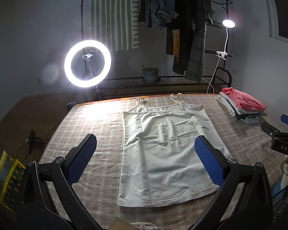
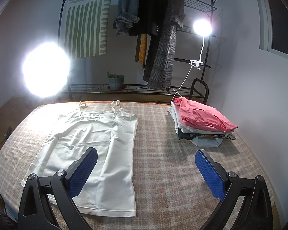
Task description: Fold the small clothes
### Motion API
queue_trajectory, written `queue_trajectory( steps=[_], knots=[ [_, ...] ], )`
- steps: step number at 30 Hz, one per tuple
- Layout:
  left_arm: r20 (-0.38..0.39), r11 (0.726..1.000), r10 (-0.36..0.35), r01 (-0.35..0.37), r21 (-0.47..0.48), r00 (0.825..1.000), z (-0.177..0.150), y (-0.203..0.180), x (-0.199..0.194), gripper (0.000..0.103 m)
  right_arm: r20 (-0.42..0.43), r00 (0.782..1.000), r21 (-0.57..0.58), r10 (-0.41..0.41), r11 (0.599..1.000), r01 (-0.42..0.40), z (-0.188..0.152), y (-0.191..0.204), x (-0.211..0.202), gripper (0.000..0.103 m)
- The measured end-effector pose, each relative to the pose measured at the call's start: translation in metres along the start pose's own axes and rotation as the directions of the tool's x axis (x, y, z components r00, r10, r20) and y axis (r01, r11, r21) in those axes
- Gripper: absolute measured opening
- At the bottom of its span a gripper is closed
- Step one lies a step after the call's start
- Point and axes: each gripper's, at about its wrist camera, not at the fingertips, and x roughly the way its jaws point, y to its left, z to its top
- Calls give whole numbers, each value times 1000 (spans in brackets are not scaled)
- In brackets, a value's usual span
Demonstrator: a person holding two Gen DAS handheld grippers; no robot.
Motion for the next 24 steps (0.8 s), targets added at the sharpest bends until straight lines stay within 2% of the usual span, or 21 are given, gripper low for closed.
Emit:
queue_trajectory(
  steps=[24],
  knots=[
    [-2,1000,-1,1,-2,1000,1,2,-2,103,-2,1000,-4,0,1000,0,-2,1,2,103]
  ],
)
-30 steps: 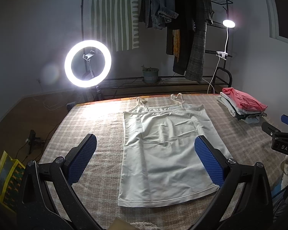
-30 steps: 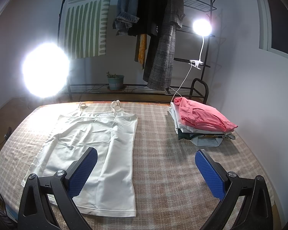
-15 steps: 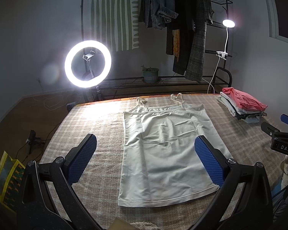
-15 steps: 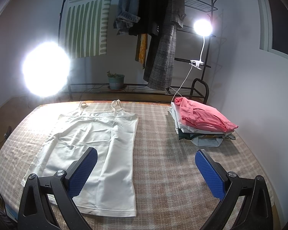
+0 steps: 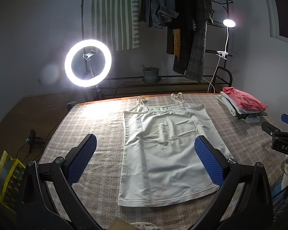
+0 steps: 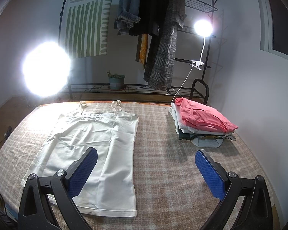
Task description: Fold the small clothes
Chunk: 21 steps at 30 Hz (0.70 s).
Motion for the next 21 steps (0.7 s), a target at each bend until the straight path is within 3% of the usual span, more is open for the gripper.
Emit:
queue_trajectory(
  steps=[21],
  knots=[
    [-8,1000,2,-2,0,1000,-2,2,-1,103,-4,1000,-4,11,1000,-11,0,5,4,103]
  ],
)
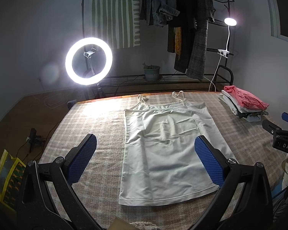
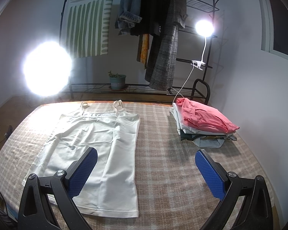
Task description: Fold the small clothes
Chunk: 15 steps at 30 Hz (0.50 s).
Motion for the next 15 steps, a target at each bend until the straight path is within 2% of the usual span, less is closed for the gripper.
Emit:
queue_trajectory(
  steps=[15],
  knots=[
    [-55,999,47,-48,-17,997,-13,24,12,103,4,999,-26,44,999,-43,14,29,4,103]
  ],
)
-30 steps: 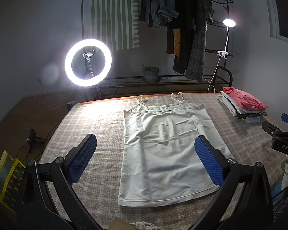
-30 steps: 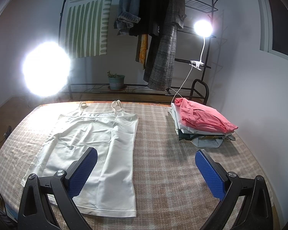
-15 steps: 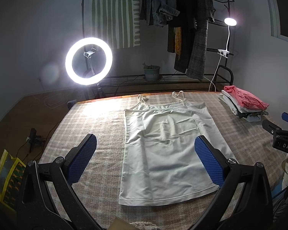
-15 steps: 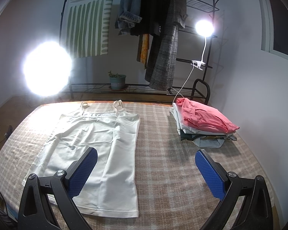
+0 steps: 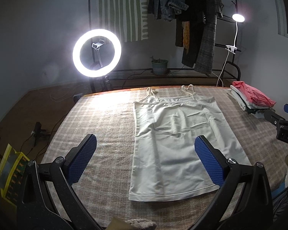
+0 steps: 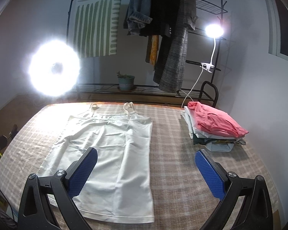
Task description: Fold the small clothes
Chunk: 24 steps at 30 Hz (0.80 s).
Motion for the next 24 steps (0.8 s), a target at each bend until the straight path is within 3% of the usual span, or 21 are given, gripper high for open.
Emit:
queue_trajectory(
  steps=[8,11,15,24],
  knots=[
    [-102,996,-71,65,-62,992,-20,25,25,103,4,999,-43,36,998,-35,8,30,9,103],
    [-118,983,-137,121,-138,983,-31,38,32,100,-6,999,-52,53,997,-53,11,39,15,103],
    [-158,982,-142,120,-143,977,-41,41,40,93,-17,997,-61,77,995,-78,15,51,22,103],
    [-299,970,-199,143,-199,933,-70,42,71,83,-44,989,-70,140,987,-143,25,72,38,103]
  ],
)
